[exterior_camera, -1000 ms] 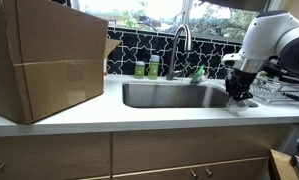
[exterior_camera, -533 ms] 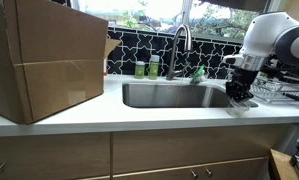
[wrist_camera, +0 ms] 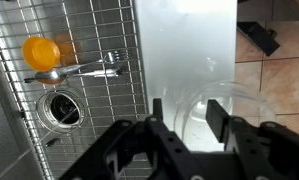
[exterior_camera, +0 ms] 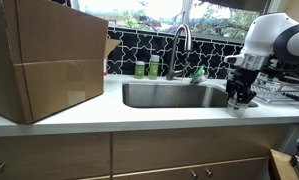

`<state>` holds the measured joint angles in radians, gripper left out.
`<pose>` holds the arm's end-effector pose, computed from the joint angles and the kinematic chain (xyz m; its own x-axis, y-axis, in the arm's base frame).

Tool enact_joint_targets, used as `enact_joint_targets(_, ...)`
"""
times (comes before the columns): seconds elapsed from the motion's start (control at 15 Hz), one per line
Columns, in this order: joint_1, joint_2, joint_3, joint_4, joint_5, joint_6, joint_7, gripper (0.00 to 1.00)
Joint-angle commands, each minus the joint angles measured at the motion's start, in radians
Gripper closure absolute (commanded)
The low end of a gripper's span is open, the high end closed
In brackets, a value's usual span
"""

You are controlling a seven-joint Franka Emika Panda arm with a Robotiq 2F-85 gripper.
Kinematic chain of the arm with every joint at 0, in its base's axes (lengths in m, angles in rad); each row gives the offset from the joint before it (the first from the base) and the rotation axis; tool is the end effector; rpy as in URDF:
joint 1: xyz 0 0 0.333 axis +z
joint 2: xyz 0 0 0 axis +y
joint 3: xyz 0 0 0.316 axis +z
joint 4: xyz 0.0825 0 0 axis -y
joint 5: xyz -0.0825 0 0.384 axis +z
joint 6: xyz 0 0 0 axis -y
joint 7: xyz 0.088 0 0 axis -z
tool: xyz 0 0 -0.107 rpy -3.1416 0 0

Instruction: Place the clear container upright.

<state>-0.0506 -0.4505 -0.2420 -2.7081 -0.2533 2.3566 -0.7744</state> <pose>0.3690 -0.1095 0.3713 0.7828 0.6223 0.0002 0.6173 -0.7766 0.1260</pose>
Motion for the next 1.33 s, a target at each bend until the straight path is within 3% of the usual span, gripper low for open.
enact_joint_targets(0.0,-0.024,-0.032,0.004,-0.006,0.004,-0.01,-0.006,0.17)
enact_joint_targets(0.13,-0.03,-0.049,0.007,-0.003,0.002,-0.014,-0.004,0.01)
enact_joint_targets(0.53,-0.053,-0.146,0.025,0.026,0.016,-0.103,0.064,0.0)
enact_joint_targets(0.8,-0.095,-0.218,0.09,0.101,-0.002,-0.267,0.309,0.0)
enact_joint_targets(1.27,-0.134,-0.297,0.225,0.254,-0.061,-0.441,0.709,0.0)
